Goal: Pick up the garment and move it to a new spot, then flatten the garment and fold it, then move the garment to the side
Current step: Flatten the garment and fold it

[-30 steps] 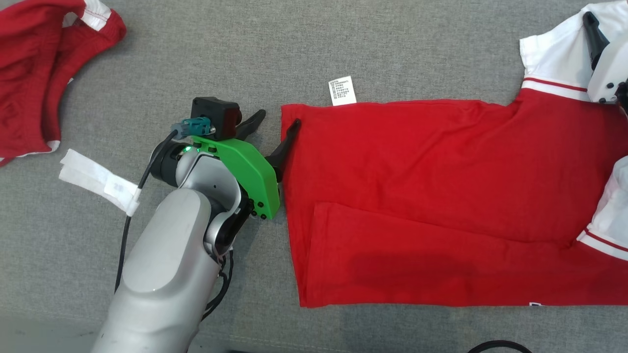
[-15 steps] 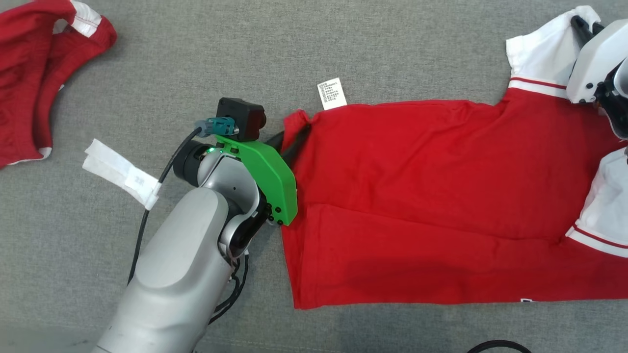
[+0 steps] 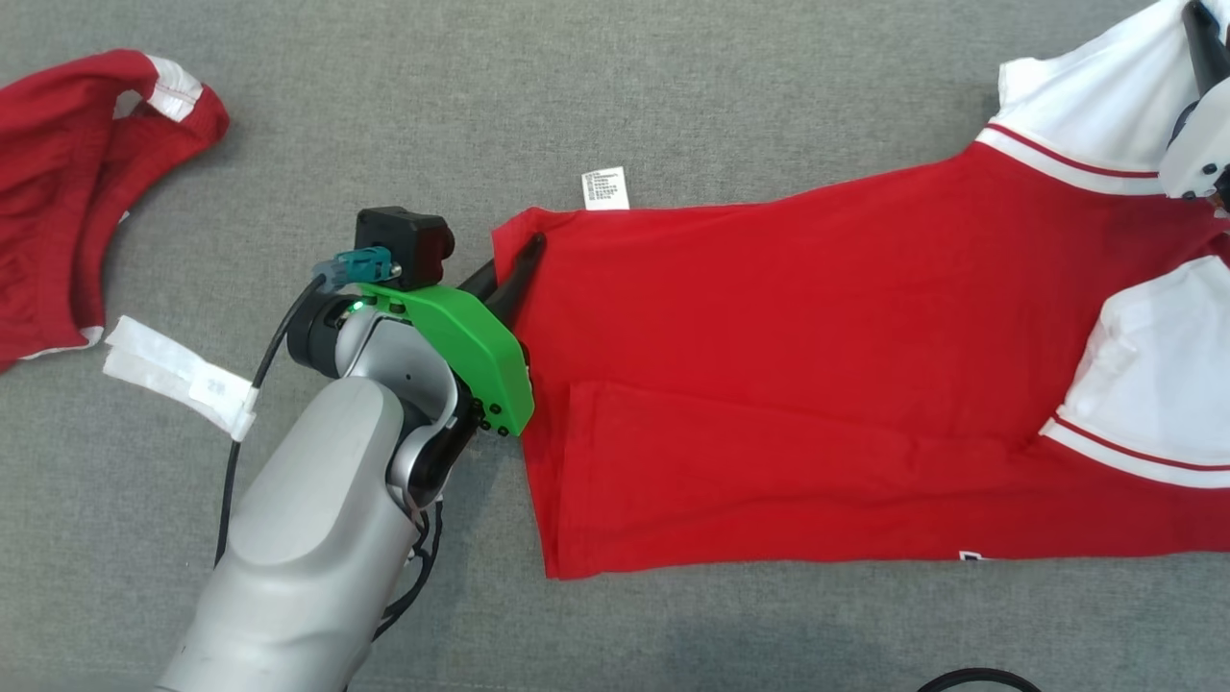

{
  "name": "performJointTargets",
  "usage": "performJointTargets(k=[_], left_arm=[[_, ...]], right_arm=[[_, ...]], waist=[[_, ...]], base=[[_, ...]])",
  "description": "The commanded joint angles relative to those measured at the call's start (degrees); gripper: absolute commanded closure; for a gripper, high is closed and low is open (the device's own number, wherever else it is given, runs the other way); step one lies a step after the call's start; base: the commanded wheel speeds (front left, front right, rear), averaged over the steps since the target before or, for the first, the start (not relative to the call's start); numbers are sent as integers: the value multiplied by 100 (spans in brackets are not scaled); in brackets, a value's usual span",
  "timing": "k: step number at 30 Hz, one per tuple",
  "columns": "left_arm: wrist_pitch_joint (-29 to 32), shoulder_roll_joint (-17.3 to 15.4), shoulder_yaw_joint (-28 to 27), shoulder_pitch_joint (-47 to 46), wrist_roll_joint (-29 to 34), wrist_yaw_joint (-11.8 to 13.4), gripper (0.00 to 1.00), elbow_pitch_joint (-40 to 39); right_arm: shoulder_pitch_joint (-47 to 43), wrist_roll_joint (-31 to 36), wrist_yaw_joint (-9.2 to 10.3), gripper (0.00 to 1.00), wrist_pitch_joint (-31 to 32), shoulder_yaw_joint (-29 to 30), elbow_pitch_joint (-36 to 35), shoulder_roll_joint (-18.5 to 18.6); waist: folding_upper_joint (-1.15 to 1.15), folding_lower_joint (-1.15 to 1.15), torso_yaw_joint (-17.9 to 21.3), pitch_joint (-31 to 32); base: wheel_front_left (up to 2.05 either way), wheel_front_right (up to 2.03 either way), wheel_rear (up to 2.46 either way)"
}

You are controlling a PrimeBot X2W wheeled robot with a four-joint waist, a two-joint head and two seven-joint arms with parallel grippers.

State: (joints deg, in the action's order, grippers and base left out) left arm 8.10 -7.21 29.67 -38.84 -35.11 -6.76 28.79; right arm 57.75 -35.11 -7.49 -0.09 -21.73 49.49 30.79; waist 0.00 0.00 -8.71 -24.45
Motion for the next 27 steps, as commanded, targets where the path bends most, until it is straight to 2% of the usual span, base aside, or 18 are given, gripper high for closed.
performJointTargets(k=[1, 5, 9, 15, 19, 22, 27], left_arm=[[-95, -59, -51, -58, 42, 31, 100, 52], [-234, -17, -58, -117, -14, 11, 100, 71], [-423, -21, -68, 3, -90, -16, 100, -6], [-831, -129, -139, 599, -198, 29, 100, -436], [-1099, -297, -200, 1315, -260, 113, 100, -864], [-1273, -367, -241, 1834, -305, 184, 100, -1189], [-1564, -499, -300, 2438, -345, 245, 100, -1543]], right_arm=[[3, -50, 1, 100, -121, -3, 15, -19], [-77, -221, 1, 100, -448, -98, -213, -48], [-502, -453, 2, 100, -825, -248, -689, 88], [-1642, -829, 2, 100, -1314, -202, -1582, 379], [-2566, -881, 2, 100, -1440, 26, -2130, 398], [-3174, -813, 2, 100, -1485, 327, -2427, 301], [-3995, -692, 2, 100, -1508, 858, -2806, -98]], waist=[[0, 0, 102, 145], [0, 0, 174, 210], [0, 0, 265, 273], [0, 0, 497, 533], [0, 0, 694, 723], [0, 0, 836, 837], [0, 0, 967, 928]], base=[[0, 0, 0], [0, 0, 0], [0, 0, 0], [0, 0, 0], [0, 0, 0], [0, 0, 0], [0, 0, 0]])
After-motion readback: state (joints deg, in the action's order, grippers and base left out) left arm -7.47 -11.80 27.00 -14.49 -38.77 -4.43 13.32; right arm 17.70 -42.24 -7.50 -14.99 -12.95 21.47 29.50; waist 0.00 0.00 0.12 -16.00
